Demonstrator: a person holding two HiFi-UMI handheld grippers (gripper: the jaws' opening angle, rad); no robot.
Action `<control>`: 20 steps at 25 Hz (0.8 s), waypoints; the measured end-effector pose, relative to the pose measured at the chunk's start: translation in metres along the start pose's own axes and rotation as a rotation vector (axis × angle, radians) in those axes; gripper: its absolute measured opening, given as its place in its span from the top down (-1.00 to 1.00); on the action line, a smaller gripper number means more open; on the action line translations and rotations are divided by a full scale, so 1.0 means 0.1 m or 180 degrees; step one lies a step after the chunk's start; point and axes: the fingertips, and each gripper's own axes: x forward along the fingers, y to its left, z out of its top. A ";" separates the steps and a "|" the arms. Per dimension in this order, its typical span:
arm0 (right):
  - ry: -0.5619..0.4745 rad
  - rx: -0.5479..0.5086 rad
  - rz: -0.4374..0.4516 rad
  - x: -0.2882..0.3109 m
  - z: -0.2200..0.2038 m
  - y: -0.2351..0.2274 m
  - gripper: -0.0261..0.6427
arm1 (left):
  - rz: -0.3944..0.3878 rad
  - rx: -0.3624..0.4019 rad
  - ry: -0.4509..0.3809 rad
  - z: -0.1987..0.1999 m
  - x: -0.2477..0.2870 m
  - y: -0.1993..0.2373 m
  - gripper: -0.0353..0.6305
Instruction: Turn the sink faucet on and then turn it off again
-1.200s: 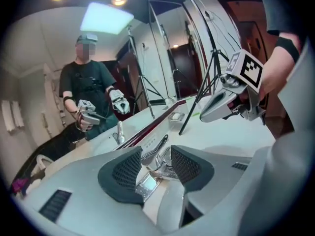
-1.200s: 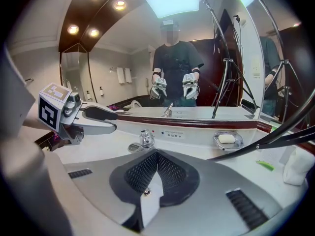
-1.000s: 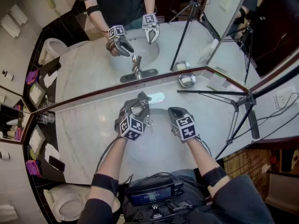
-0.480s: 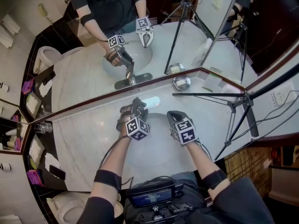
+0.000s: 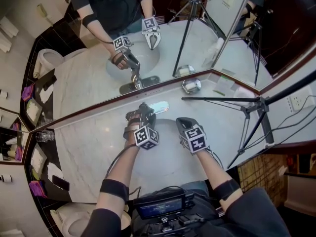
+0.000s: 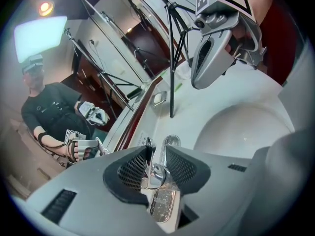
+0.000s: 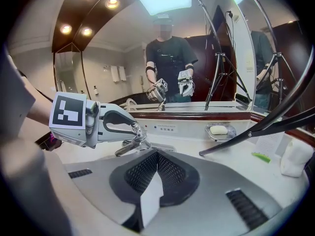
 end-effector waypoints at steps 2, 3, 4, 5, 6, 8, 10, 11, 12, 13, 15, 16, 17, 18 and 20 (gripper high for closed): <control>0.0010 -0.0004 0.0013 0.02 0.00 0.02 0.86 | 0.0047 -0.0011 -0.0026 0.02 -0.01 0.00 0.53; 0.0013 -0.0007 0.0019 0.03 0.00 0.03 0.86 | 0.0075 -0.0013 -0.0037 0.03 -0.02 0.00 0.53; 0.0013 -0.0009 0.0024 0.03 0.00 0.04 0.86 | 0.0091 -0.0002 -0.0045 0.04 -0.02 -0.01 0.53; 0.0011 -0.0011 0.0027 0.04 0.01 0.04 0.86 | 0.0101 0.0013 -0.0048 0.05 -0.03 -0.01 0.53; 0.0006 -0.0013 0.0029 0.04 0.02 0.04 0.86 | 0.0115 0.0026 -0.0045 0.06 -0.04 -0.02 0.53; -0.0002 -0.0017 0.0034 0.05 0.05 0.05 0.86 | 0.0122 0.0043 -0.0038 0.08 -0.06 -0.02 0.53; -0.0001 -0.0025 0.0041 0.06 0.06 0.07 0.86 | 0.0091 0.0077 -0.0033 0.08 -0.06 -0.05 0.54; 0.0002 -0.0029 0.0044 0.07 0.06 0.08 0.86 | 0.0061 0.0104 -0.0028 0.08 -0.05 -0.08 0.54; 0.0005 -0.0032 0.0045 0.07 0.06 0.08 0.86 | 0.0021 0.0134 -0.0023 0.08 -0.04 -0.12 0.54; 0.0007 -0.0035 0.0046 0.07 0.06 0.09 0.86 | -0.0029 0.0166 -0.0018 0.07 -0.02 -0.17 0.54; 0.0007 -0.0042 0.0051 0.08 0.06 0.11 0.86 | -0.0137 0.0235 -0.0005 0.07 0.01 -0.27 0.57; 0.0006 -0.0043 0.0055 0.08 0.07 0.12 0.86 | -0.0168 0.0249 0.0005 0.07 0.02 -0.31 0.57; 0.0003 -0.0044 0.0060 0.08 0.08 0.12 0.86 | -0.0178 0.0244 0.0011 0.06 0.02 -0.34 0.57; 0.0001 -0.0045 0.0064 0.08 0.08 0.12 0.86 | -0.0177 0.0229 0.0012 0.05 0.02 -0.34 0.57; 0.0001 -0.0046 0.0065 0.08 0.09 0.11 0.86 | -0.0176 0.0236 0.0011 0.06 0.02 -0.34 0.58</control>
